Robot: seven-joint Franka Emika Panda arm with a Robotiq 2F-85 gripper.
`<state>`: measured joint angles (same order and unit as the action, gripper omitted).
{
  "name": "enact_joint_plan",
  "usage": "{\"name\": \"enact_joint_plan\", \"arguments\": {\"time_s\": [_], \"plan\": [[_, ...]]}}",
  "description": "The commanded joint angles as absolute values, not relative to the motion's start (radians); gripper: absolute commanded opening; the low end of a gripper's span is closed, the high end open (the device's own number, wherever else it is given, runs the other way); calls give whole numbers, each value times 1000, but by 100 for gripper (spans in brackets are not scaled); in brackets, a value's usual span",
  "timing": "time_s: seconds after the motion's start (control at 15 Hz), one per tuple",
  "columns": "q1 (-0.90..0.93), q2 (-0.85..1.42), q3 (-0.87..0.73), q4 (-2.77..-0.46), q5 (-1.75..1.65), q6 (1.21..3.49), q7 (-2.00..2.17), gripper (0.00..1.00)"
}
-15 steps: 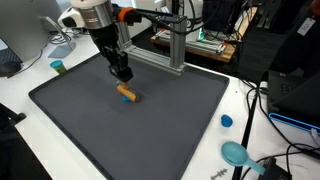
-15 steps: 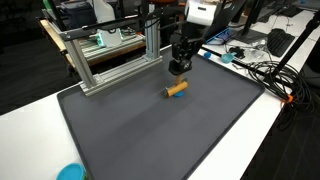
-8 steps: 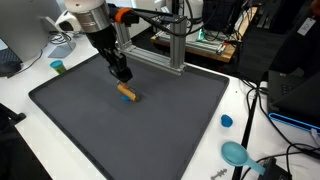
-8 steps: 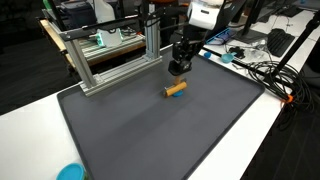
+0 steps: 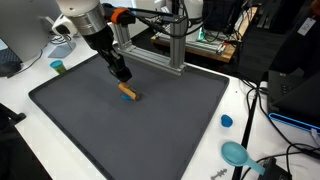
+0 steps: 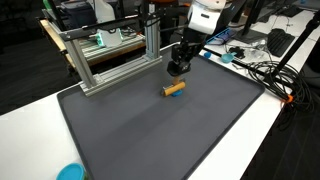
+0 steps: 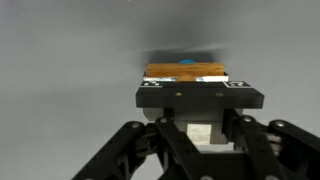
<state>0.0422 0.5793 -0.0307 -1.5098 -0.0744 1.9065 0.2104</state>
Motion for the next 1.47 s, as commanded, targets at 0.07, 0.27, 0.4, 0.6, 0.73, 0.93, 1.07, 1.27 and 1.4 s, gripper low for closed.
{"name": "enact_joint_plan", "arguments": {"time_s": [0.07, 0.27, 0.4, 0.6, 0.73, 0.93, 1.07, 1.27, 1.4], "plan": [[29, 655, -44, -1485, -65, 1842, 207, 22], [28, 669, -47, -1463, -65, 1804, 213, 22], [27, 676, -47, -1449, -63, 1784, 212, 22], [26, 688, -46, -1429, -63, 1753, 210, 22], [25, 695, -46, -1420, -63, 1733, 209, 22], [20, 702, -41, -1429, -54, 1714, 197, 22], [14, 669, -29, -1449, -35, 1744, 164, 22], [23, 594, -18, -1494, -51, 1801, 100, 22], [31, 525, -8, -1540, -58, 1832, 61, 22]]}}
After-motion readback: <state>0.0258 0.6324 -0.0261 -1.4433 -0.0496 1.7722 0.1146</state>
